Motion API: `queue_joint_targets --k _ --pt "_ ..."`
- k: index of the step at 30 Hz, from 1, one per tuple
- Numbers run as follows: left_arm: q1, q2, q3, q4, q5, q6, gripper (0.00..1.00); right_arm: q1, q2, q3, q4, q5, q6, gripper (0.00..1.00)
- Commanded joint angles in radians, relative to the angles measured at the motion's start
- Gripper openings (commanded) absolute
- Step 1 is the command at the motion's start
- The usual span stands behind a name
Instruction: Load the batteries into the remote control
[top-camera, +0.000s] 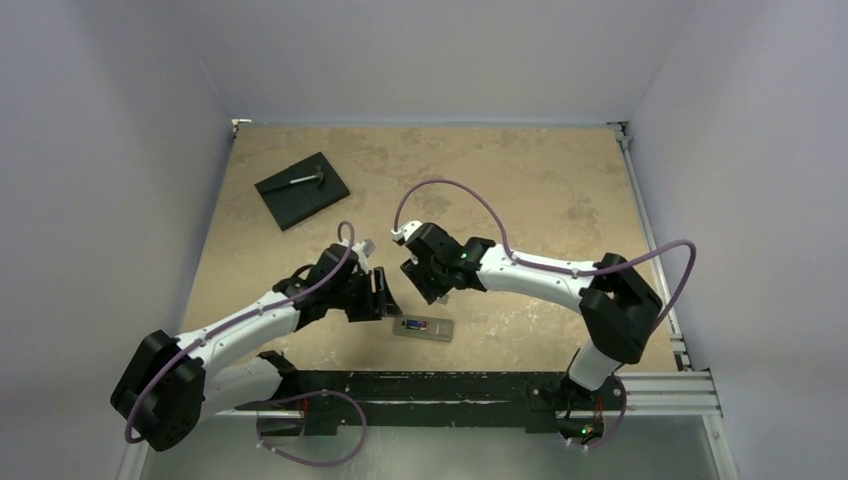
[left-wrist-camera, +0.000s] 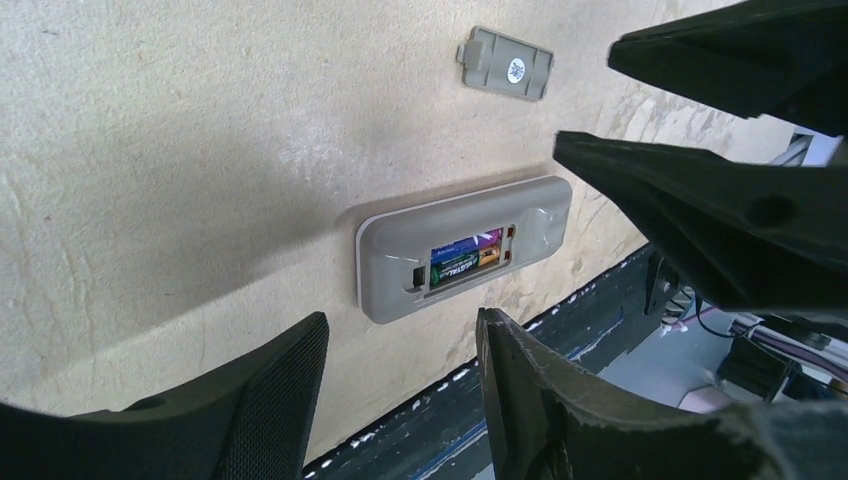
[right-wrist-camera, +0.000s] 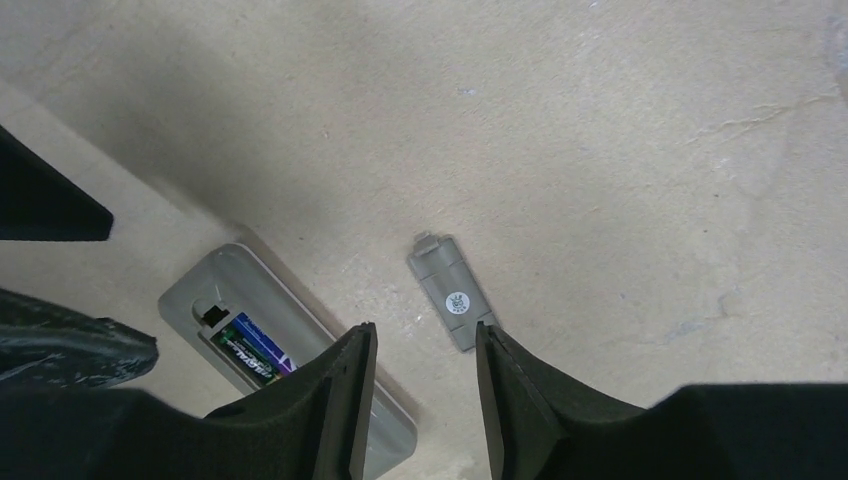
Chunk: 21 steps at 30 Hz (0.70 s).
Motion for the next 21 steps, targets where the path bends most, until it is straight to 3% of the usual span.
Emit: queue_joint_targets --k 1,21 --pt "-0.005 -0.03 0.043 -0.038 -0.03 0.007 0.56 -0.011 0.049 0.056 0.042 -0.034 -0.072 0.47" --pt "-0.005 -0.051 0.049 -0.061 -0.045 -0.012 0.57 -0.019 0.197 0.144 0.049 -0.054 -0.136 0.36"
